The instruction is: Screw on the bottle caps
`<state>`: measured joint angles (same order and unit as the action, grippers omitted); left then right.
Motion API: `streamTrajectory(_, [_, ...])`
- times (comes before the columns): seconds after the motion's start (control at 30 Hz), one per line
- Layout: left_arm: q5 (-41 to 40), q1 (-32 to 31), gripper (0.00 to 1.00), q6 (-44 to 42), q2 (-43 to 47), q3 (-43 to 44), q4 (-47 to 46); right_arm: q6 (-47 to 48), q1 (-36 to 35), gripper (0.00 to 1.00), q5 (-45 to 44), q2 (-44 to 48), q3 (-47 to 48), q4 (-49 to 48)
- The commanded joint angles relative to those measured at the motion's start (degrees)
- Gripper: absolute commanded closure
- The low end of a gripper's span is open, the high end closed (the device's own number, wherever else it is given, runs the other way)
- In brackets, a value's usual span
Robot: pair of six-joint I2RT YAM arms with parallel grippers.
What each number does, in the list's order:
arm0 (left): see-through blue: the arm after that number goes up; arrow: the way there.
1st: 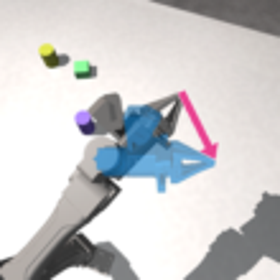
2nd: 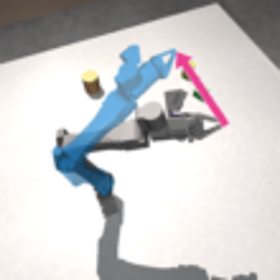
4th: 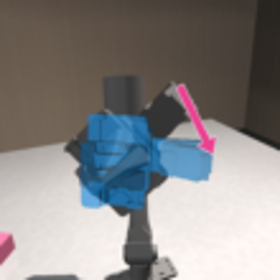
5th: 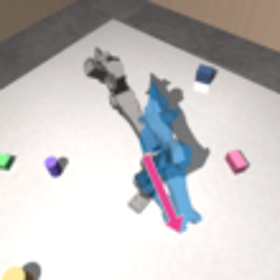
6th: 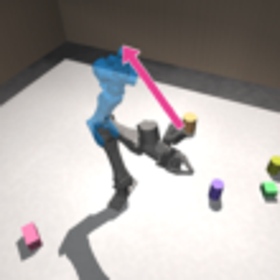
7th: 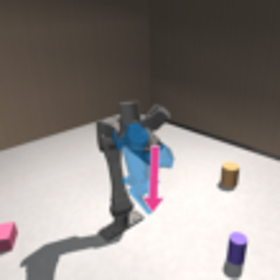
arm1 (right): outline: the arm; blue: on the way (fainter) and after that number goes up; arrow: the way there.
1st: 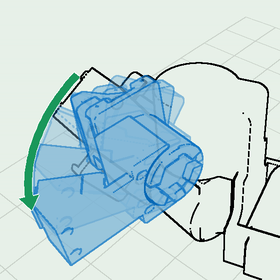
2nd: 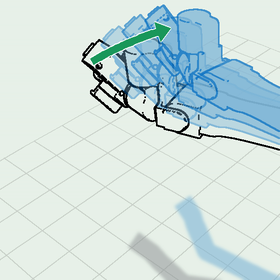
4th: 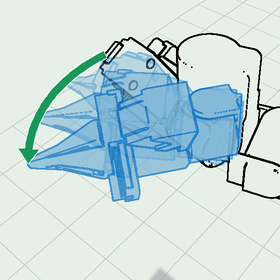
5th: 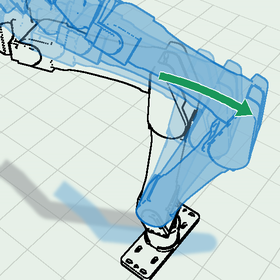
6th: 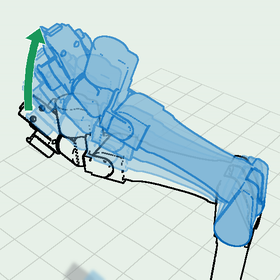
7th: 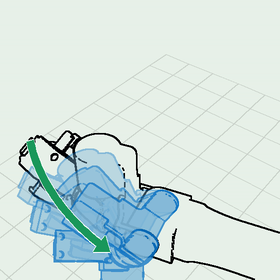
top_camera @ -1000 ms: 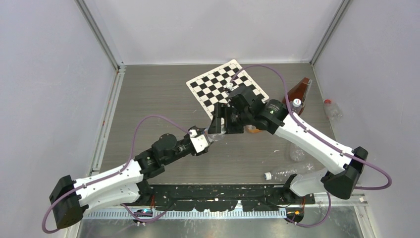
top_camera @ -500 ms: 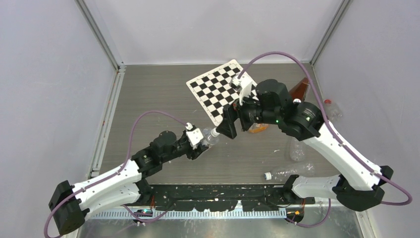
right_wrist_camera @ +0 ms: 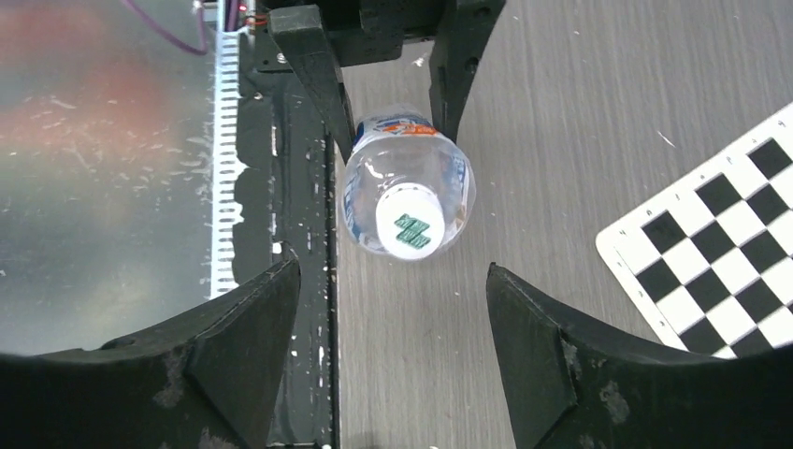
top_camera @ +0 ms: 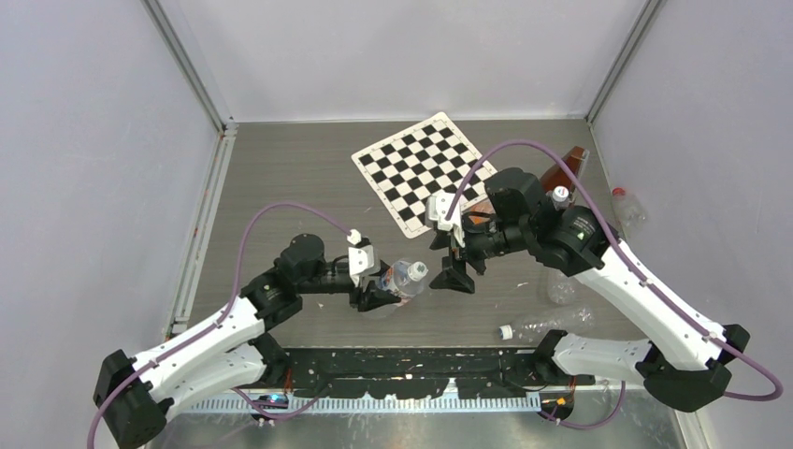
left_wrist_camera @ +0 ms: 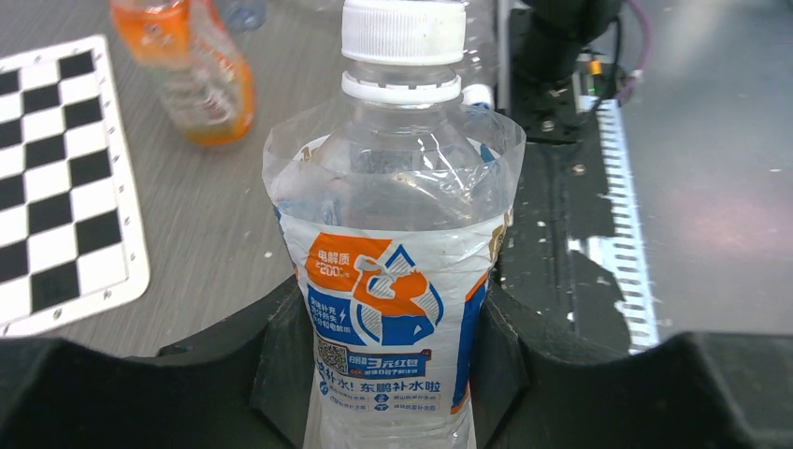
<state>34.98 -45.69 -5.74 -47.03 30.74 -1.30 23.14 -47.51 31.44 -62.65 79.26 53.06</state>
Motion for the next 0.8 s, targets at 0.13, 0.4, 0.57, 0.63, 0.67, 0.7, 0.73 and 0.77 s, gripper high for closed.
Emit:
streamTrajectory(0.13, [11.5, 0.3, 0.91, -1.2, -1.6, 5.3, -0.6, 6.2, 0.3, 0.36, 8.5, -3.1, 1.7, 0.4])
streamTrajectory(0.4, [10.3, 0.3, 0.91, -1.7, -2.4, 6.4, -0.6, 6.5, 0.2, 0.41, 9.3, -5.5, 2.6, 0.8])
streamTrajectory(0.57, [9.6, 0.3, 0.91, -1.7, -3.1, 6.5, -0.6, 6.3, 0.3, 0.53, 9.2, -6.3, 2.6, 0.9])
streamTrajectory(0.63, [9.1, 0.2, 0.91, -1.9, -3.4, 6.7, -0.7, 6.0, 0.2, 0.57, 9.3, -6.6, 2.5, 1.0])
streamTrajectory(0.67, [8.8, 0.2, 0.91, -2.0, -3.6, 6.8, -0.7, 5.4, 0.2, 0.63, 9.4, -6.9, 2.5, 1.0])
streamTrajectory(0.7, [8.2, 0.2, 0.91, -2.2, -3.8, 7.1, -0.5, 5.1, 0.2, 0.66, 9.5, -7.1, 2.7, 1.0])
streamTrajectory(0.73, [7.8, 0.3, 0.91, -2.5, -4.1, 7.4, -0.4, 4.2, 0.3, 0.75, 9.7, -7.6, 2.7, 1.1])
streamTrajectory(0.77, [6.9, 0.2, 0.92, -2.9, -4.3, 7.7, -0.3, 3.7, 0.2, 0.78, 9.7, -7.8, 2.8, 1.1])
